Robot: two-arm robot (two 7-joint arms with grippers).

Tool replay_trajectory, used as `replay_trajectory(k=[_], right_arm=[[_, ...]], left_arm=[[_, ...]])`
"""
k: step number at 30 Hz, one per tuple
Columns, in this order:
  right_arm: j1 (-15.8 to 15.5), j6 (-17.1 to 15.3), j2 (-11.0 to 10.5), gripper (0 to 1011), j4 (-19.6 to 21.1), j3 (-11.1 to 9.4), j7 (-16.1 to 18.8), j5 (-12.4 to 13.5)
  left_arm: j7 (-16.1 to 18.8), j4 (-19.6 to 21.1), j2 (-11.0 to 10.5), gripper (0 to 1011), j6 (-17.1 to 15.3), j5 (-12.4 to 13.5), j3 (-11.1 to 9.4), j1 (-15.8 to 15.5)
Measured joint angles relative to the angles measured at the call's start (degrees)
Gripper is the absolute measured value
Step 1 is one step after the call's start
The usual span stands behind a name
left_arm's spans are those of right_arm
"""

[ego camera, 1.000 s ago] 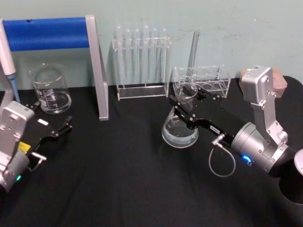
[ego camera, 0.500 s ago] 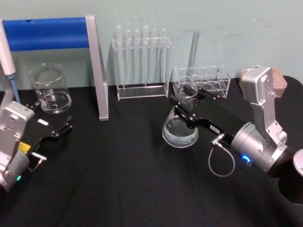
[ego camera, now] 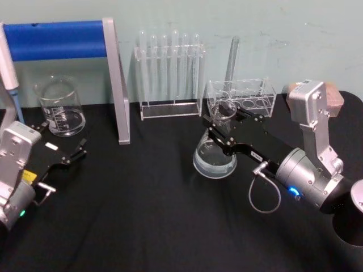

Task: Grasp the erlenmeyer flask with one hand, shake it three times, then place it back.

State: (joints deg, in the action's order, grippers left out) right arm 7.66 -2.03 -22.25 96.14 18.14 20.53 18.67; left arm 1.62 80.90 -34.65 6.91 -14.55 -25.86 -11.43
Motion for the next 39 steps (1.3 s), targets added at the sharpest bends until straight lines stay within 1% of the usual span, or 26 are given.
replay_trajectory(k=[31, 36, 39], right_arm=[[-0.03, 0.02, 0.26, 450, -0.34, 0.44, 0.27, 0.74], [0.07, -0.11, 0.46, 450, -0.40, 0.95, 0.25, 0.66], [0.18, -0.31, 0.65, 450, -0.39, 1.62, 0.39, 0.41]], left_arm=[[0.00, 0.00, 0.00, 1001, 0.00, 0.00, 0.00, 0.00], [0.00, 0.00, 0.00, 1001, 0.00, 0.00, 0.00, 0.00], [0.00, 0.00, 0.00, 1001, 0.00, 0.00, 0.00, 0.00]])
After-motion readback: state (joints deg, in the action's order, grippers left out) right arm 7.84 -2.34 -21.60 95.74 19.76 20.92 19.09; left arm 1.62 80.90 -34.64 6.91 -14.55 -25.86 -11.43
